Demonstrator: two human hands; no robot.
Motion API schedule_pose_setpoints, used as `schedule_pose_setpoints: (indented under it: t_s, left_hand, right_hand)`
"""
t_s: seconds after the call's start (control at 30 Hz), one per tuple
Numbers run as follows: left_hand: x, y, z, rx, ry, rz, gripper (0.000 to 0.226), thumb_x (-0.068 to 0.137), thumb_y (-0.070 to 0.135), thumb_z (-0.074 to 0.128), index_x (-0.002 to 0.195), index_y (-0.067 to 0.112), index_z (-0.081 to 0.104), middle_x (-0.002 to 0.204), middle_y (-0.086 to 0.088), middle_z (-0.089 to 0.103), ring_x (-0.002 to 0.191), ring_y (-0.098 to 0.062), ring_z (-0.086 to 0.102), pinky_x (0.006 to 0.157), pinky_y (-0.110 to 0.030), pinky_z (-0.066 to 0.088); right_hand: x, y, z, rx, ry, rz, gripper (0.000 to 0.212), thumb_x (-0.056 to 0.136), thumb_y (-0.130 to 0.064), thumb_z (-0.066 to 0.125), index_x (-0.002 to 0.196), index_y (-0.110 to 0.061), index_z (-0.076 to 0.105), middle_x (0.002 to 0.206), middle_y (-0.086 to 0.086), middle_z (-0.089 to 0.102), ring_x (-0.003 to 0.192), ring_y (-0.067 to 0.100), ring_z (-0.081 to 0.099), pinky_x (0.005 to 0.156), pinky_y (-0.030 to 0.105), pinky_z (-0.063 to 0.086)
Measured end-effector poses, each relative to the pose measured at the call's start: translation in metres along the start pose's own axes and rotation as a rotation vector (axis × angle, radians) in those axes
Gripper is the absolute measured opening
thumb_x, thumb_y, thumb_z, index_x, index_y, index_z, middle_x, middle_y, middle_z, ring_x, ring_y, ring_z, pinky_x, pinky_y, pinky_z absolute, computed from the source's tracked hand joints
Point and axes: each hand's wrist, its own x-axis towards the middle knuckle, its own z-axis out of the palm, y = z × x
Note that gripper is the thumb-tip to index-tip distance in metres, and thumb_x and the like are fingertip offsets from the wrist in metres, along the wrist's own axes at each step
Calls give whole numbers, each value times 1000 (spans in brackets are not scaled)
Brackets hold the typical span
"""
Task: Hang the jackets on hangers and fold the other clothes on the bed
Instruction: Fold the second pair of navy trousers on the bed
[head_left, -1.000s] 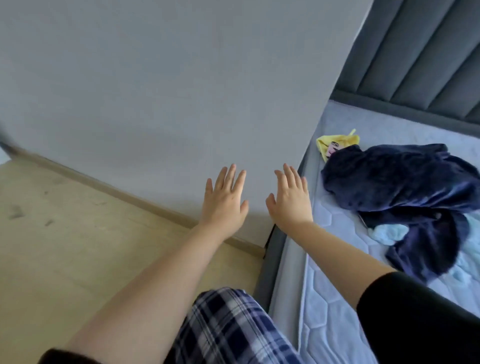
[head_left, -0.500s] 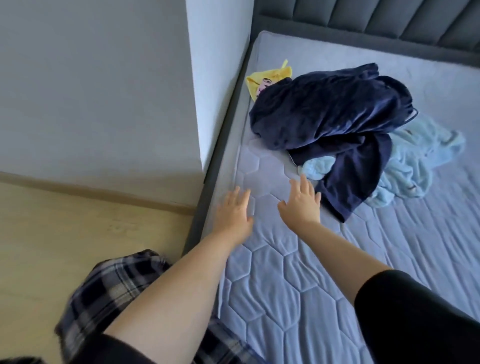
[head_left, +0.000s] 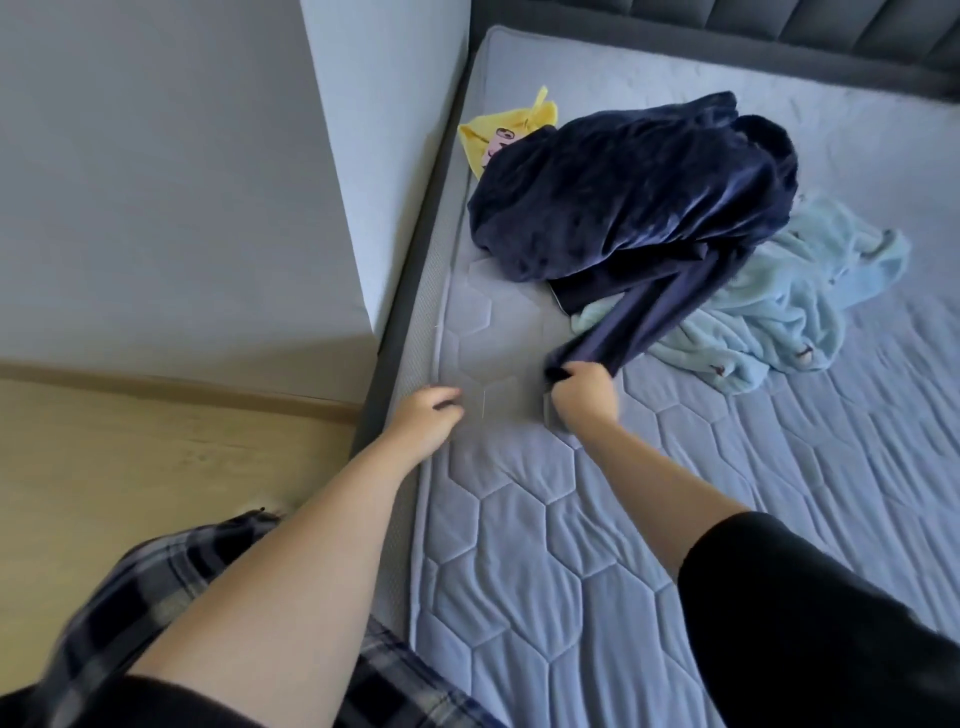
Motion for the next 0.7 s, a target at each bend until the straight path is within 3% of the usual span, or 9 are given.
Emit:
schedule_pose_setpoints:
  t_s: [0.07, 0.17, 0.23, 0.33, 0.4, 0.47, 0.5, 0.6, 0.7]
  left_hand:
    - [-4, 9, -10, -364, 85, -130, 33, 92, 9, 56, 125, 10, 61, 129, -7, 60, 113, -12, 54, 94, -18, 39]
    - [-15, 10, -23, -663, 51, -318, 30, 98, 18, 49, 126, 15, 58, 118, -1, 63, 109, -11, 52, 96, -27, 39]
    - [-23, 7, -25, -687, 7, -354, 30, 101, 22, 42, 127, 17, 55, 116, -2, 63, 108, -13, 52, 97, -32, 38]
    - [-32, 5, -27, -660, -17, -348, 31, 101, 20, 39, 128, 16, 53, 115, -6, 64, 107, -16, 54, 96, -34, 38]
    - [-34, 5, -29, -633, -36, -341, 31, 101, 19, 39, 129, 17, 53, 120, -6, 63, 111, -16, 53, 96, -34, 38]
    - [-36, 5, -30, -617, -57, -342, 31, 102, 20, 39, 129, 17, 53, 123, -6, 62, 117, -16, 49, 97, -35, 38]
    - [-37, 5, -30, -617, -64, -347, 31, 102, 20, 40, 129, 17, 53, 122, -5, 62, 119, -16, 48, 97, -35, 38]
    - [-38, 5, -30, -627, -80, -379, 27, 101, 22, 42, 124, 19, 56, 120, -5, 63, 122, -16, 46, 97, -37, 37]
    - [-37, 2, -32, -660, -79, -413, 24, 101, 24, 43, 121, 18, 55, 117, -7, 65, 123, -19, 47, 95, -38, 37]
  right_hand:
    - [-31, -25, 10, -1, -285, -191, 23, 77, 9, 42, 64, -4, 57, 56, 8, 49, 58, 27, 47, 48, 24, 33]
    - [-66, -23, 18, -204, -661, -349, 20, 72, 10, 35, 64, -5, 46, 50, 4, 35, 50, 22, 34, 39, 23, 29]
    - [-67, -10, 20, -168, -509, -370, 22, 75, 5, 40, 64, -12, 48, 61, 0, 45, 61, 19, 43, 55, 25, 37]
    - [-47, -4, 12, 99, 169, -246, 17, 83, -9, 54, 99, -13, 61, 105, 3, 54, 96, 20, 52, 84, 27, 41]
    - [-28, 1, 4, 151, 341, -24, 52, 82, -20, 63, 130, -12, 45, 134, 8, 41, 122, 24, 39, 99, 35, 37]
    - [-18, 4, 1, 263, 209, 249, 75, 81, -18, 65, 144, -14, 25, 145, 11, 32, 131, 30, 35, 100, 41, 40]
    - [-16, 4, 2, 278, 111, 302, 71, 82, -11, 61, 144, -13, 27, 141, 13, 39, 127, 33, 42, 93, 40, 45]
    - [-15, -10, 5, 114, -10, 113, 33, 81, 0, 47, 114, -3, 52, 106, 13, 58, 104, 36, 57, 75, 32, 44]
    - [-20, -39, -9, -115, -129, -172, 13, 76, 2, 45, 70, -8, 50, 71, 6, 52, 74, 31, 51, 63, 28, 36]
